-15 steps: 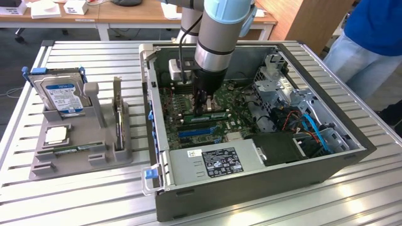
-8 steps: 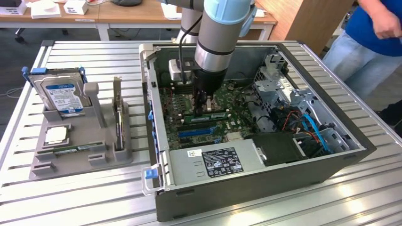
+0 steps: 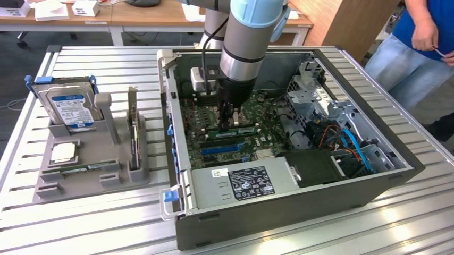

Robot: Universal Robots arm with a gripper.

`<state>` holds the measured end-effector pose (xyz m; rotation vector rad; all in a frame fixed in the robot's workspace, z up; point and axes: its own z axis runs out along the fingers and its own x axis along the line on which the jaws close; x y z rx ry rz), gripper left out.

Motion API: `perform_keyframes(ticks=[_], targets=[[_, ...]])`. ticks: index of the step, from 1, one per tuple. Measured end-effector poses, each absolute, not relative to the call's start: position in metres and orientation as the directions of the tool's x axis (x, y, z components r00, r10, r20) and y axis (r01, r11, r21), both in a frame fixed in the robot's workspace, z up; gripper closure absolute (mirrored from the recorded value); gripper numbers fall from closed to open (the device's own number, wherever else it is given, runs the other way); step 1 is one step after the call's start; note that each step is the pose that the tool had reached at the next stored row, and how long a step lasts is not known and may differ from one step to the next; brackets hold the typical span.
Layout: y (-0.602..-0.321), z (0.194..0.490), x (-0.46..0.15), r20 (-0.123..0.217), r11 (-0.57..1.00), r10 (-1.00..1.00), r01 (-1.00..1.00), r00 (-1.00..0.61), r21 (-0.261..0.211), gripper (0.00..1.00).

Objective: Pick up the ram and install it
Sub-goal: 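Press down the ram until it locks into place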

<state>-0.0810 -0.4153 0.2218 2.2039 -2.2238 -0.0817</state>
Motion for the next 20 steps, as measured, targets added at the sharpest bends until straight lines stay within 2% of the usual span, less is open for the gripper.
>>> perform_keyframes(ticks=[20], targets=[[-0.415, 0.241, -0.081, -0.03, 0.008, -1.0, -0.999, -0.01, 0.044, 0.9]])
